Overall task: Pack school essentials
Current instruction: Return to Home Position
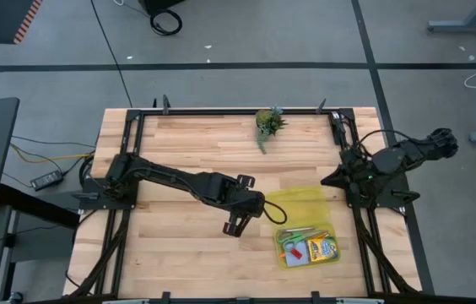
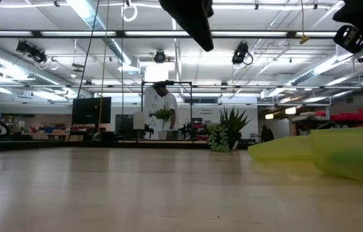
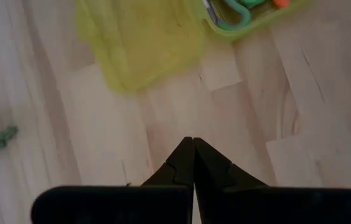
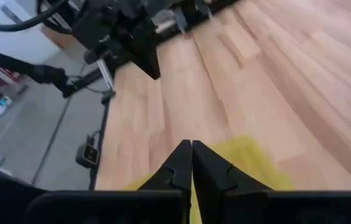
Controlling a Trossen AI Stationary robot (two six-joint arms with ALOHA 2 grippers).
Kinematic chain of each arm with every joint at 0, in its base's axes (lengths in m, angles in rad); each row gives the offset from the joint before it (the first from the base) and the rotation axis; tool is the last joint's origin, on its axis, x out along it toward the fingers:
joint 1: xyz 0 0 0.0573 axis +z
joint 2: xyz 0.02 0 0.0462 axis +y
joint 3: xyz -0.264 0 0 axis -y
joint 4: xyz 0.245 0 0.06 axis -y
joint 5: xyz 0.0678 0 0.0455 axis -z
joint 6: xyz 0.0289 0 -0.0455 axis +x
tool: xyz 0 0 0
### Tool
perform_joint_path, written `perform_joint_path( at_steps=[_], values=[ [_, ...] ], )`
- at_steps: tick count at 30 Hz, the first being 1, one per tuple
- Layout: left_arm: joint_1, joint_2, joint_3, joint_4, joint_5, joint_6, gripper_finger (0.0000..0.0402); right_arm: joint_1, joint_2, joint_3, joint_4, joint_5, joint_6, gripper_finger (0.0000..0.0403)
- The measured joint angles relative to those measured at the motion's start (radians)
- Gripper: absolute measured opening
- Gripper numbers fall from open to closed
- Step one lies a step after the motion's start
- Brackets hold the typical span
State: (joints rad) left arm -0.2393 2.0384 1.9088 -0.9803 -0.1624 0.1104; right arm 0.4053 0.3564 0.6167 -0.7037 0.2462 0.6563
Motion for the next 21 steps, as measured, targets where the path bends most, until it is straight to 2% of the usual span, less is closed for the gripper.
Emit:
perform_joint_path(
  at_steps=[6, 13, 21],
  values=[
    [0.005, -0.103, -0.145, 0.031, -0.004, -0.030, 0.0003, -0.006, -0.068, -0.025, 0.059, 0.024, -0.040, 0.0006],
    [0.008, -0.301, -0.354, 0.075, -0.030, -0.093, 0.0003, -0.038, -0.152, -0.096, 0.115, 0.059, -0.039, 0.0005],
    [0.021, -0.545, -0.601, 0.241, -0.113, -0.182, 0.0003, -0.110, -0.181, -0.189, 0.277, 0.067, -0.070, 0.0003]
  ],
)
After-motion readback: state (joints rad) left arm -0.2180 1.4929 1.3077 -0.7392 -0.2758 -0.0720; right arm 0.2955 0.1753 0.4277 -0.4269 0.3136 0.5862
